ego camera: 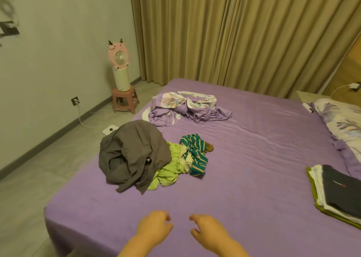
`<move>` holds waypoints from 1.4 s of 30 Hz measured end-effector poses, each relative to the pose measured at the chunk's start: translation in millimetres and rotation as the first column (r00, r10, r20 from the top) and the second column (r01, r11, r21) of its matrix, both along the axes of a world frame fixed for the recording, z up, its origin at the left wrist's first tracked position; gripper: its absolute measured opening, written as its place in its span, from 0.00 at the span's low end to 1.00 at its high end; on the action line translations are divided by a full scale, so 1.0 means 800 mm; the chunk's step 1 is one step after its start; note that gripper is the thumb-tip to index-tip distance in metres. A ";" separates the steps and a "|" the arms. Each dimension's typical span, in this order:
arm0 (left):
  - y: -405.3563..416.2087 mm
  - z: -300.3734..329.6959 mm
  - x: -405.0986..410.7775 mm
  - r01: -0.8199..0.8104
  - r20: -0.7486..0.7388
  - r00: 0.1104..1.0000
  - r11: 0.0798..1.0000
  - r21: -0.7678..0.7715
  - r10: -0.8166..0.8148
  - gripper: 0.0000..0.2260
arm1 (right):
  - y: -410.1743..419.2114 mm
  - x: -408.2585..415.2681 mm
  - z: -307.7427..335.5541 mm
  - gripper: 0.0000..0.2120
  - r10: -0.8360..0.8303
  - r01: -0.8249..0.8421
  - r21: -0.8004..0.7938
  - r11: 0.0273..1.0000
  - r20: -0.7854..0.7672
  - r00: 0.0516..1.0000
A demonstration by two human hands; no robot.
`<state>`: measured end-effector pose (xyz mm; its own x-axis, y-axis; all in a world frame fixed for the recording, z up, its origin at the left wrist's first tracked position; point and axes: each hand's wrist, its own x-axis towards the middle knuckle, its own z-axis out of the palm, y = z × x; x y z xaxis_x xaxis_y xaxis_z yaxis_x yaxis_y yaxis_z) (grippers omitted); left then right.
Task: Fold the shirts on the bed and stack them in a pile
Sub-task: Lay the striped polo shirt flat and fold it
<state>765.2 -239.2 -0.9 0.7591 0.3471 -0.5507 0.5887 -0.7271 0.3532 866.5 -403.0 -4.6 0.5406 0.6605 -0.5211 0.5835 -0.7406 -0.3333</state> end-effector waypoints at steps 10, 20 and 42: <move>0.006 -0.019 0.071 -0.017 -0.036 0.999 0.998 0.068 0.020 0.17 | 0.016 0.080 -0.048 0.22 0.043 -0.042 0.020 0.999 -0.053 0.998; 0.065 -0.032 0.164 0.007 -0.079 0.997 0.996 0.086 0.000 0.17 | 0.045 0.200 -0.072 0.21 -0.053 0.040 -0.107 0.993 -0.126 0.991; 0.162 -0.248 0.477 -0.275 -0.039 0.961 0.917 -0.289 0.275 0.18 | 0.195 0.386 -0.234 0.26 -0.627 0.624 -0.066 0.778 -0.127 0.769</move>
<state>1147.1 -109.5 -199.4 0.6579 0.3688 -0.6567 0.7497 -0.4032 0.5247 1175.6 -247.0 -191.6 0.7547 0.1903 -0.6278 -0.0606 -0.9327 -0.3556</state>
